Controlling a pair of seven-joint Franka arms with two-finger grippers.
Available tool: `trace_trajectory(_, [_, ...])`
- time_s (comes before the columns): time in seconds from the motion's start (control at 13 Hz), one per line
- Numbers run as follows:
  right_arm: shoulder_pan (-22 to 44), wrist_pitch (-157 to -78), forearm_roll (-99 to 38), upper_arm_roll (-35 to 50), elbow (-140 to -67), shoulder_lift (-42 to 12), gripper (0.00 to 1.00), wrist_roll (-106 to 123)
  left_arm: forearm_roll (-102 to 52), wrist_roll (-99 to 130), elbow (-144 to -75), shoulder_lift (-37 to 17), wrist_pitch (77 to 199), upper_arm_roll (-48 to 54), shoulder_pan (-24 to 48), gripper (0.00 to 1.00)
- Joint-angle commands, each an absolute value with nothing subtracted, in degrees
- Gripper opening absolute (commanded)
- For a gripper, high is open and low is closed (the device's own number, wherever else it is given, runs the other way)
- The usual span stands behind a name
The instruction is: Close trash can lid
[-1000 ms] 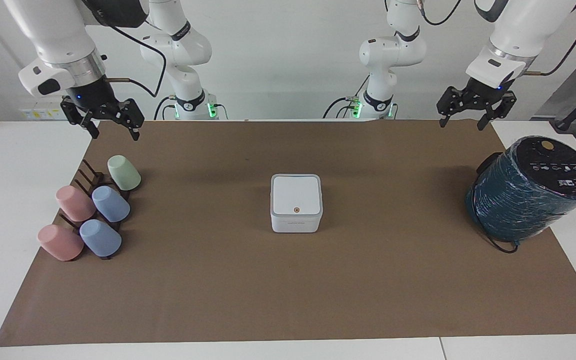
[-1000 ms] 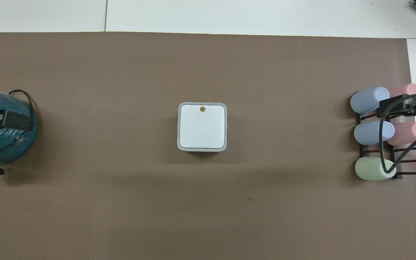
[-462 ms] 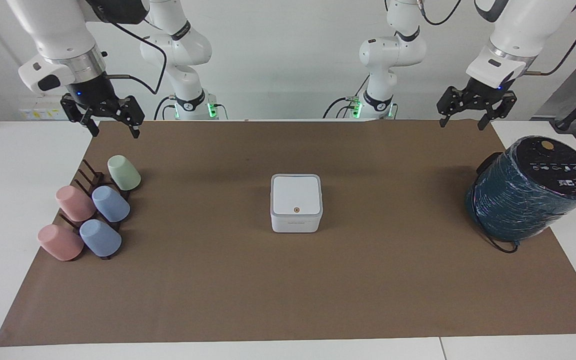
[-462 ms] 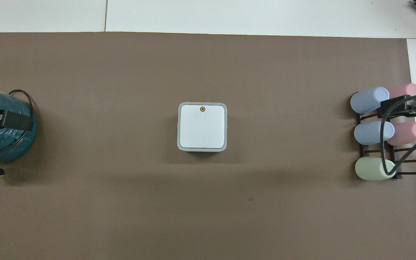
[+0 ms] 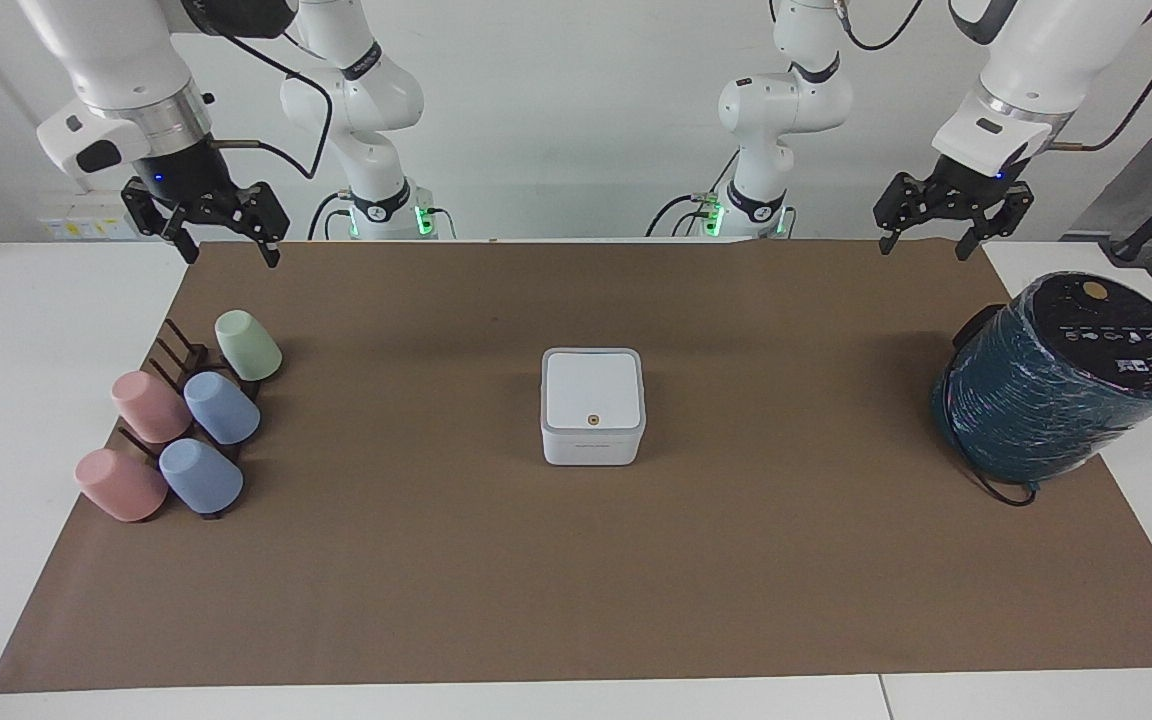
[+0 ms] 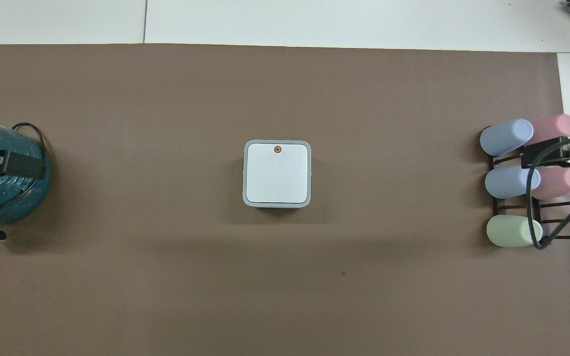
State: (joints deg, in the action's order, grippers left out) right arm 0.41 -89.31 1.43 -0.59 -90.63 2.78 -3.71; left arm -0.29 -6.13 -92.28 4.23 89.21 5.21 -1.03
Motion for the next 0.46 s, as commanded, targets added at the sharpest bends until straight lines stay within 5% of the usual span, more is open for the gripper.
trace_trajectory(0.0, [0.26,-88.95,0.62,-0.53,-92.02,4.13,1.0,-2.9,0.97,-2.74,-93.16,5.27,89.38,5.18,-0.44,1.0])
trace_trajectory(0.38, [0.26,-88.95,0.53,-0.53,-92.02,4.22,1.0,-2.99,0.97,-2.11,-93.16,5.27,89.38,5.19,-0.44,1.0])
